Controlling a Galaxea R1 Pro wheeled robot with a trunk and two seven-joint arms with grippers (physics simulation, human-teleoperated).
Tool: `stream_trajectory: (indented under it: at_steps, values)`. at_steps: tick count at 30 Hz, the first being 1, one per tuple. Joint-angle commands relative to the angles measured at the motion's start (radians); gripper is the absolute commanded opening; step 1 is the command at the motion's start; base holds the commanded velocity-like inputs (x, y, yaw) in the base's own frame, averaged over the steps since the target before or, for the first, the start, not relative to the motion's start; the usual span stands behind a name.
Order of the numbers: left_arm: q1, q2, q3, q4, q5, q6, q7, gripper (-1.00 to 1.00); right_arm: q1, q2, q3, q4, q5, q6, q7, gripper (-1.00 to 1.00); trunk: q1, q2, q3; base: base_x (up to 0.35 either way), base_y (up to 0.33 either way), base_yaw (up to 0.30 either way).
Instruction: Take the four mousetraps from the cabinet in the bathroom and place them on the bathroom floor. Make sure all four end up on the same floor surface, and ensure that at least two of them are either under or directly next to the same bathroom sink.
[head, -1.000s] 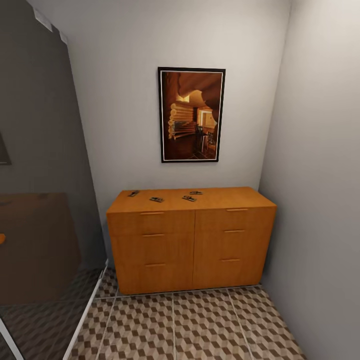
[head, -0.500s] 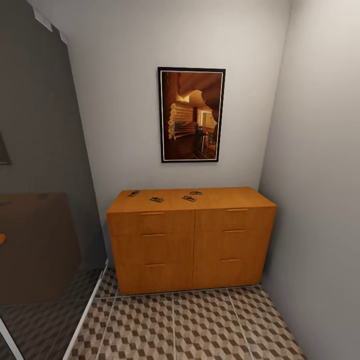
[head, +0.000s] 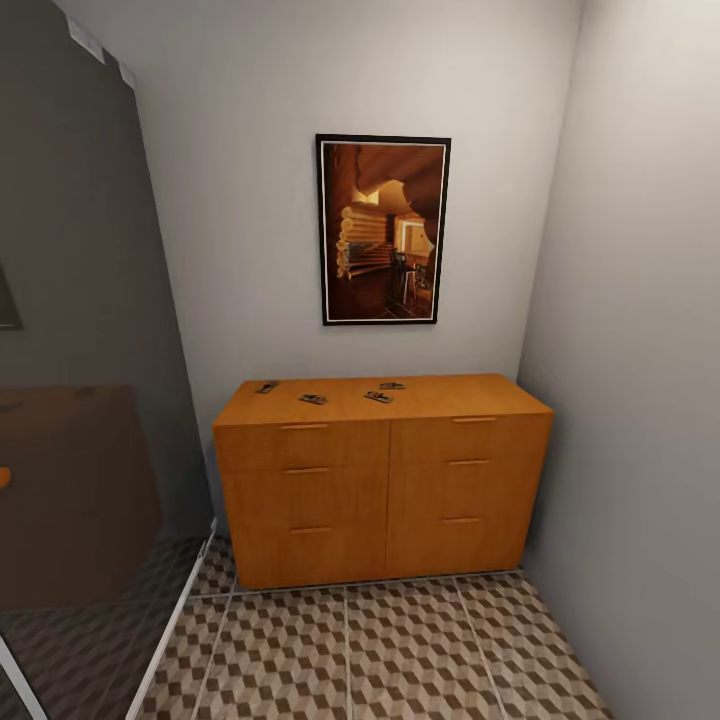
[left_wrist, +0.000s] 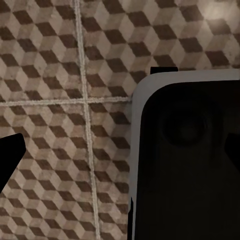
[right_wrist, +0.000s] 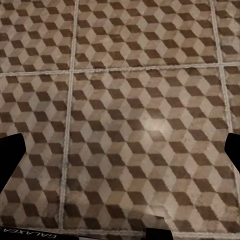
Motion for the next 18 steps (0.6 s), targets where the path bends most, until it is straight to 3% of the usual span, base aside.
stream_trajectory:
  at_steps: [1, 18]
  values:
    - [-0.001, 0.0, 0.0, 0.002, 0.0, -0.005, 0.003, 1.0, 0.0, 0.0, 0.0, 0.001, 0.001, -0.003, 0.002, 1.0, 0.0, -0.001, -0.001, 0.0, 0.0, 0.0]
    - [-0.001, 0.0, 0.0, 0.002, -0.001, -0.005, 0.002, 1.0, 0.0, -0.001, -0.001, 0.001, 0.001, -0.003, 0.002, 1.0, 0.0, -0.001, -0.001, 0.0, 0.0, 0.0]
